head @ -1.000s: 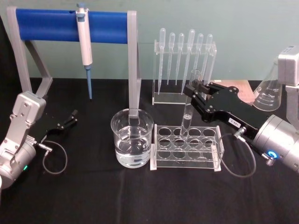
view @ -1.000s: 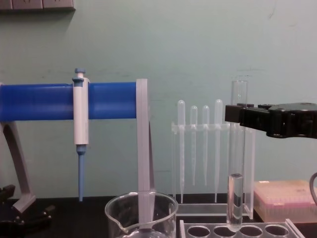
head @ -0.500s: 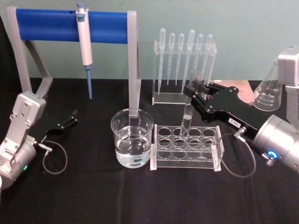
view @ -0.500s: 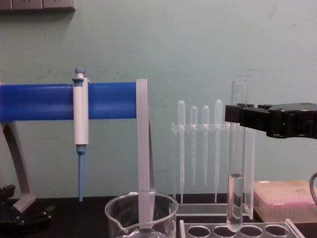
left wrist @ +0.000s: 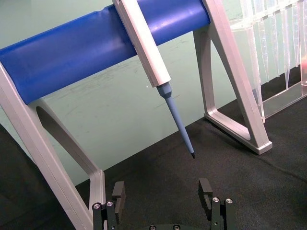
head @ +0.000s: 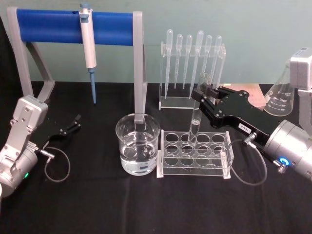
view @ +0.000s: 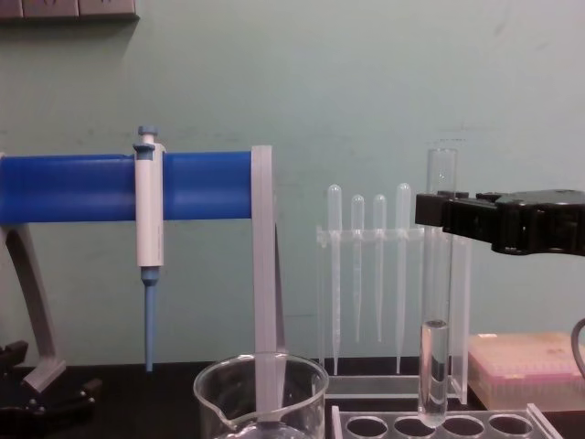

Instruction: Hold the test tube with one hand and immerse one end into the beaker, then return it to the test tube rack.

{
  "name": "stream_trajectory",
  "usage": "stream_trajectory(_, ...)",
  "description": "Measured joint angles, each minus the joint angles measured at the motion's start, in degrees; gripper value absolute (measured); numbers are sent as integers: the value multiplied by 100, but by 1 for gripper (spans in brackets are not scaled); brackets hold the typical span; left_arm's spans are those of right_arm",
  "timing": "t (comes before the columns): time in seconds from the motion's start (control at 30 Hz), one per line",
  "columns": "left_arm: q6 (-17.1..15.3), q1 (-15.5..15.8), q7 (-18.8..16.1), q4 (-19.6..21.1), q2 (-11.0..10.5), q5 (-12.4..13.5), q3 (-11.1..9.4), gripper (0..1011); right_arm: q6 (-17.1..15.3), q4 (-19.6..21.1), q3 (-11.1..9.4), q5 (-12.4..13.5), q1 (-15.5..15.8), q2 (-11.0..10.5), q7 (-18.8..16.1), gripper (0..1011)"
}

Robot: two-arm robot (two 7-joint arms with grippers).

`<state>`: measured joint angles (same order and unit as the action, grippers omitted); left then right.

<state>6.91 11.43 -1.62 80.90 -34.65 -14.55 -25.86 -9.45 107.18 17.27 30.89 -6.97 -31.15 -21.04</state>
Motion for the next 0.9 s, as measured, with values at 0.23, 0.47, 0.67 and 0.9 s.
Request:
stream_trajectory(0.23,0,0,0,0,0,0,0,1000,0,0,0,0,0,0,0,223)
stream_trajectory(0.47,0,0,0,0,0,0,0,1000,0,0,0,0,0,0,0,222)
stream_trajectory(0.67,0,0,0,0,0,0,0,1000,0,0,0,0,0,0,0,223)
stream_trajectory(0.9,0,0,0,0,0,0,0,1000,0,0,0,0,0,0,0,223)
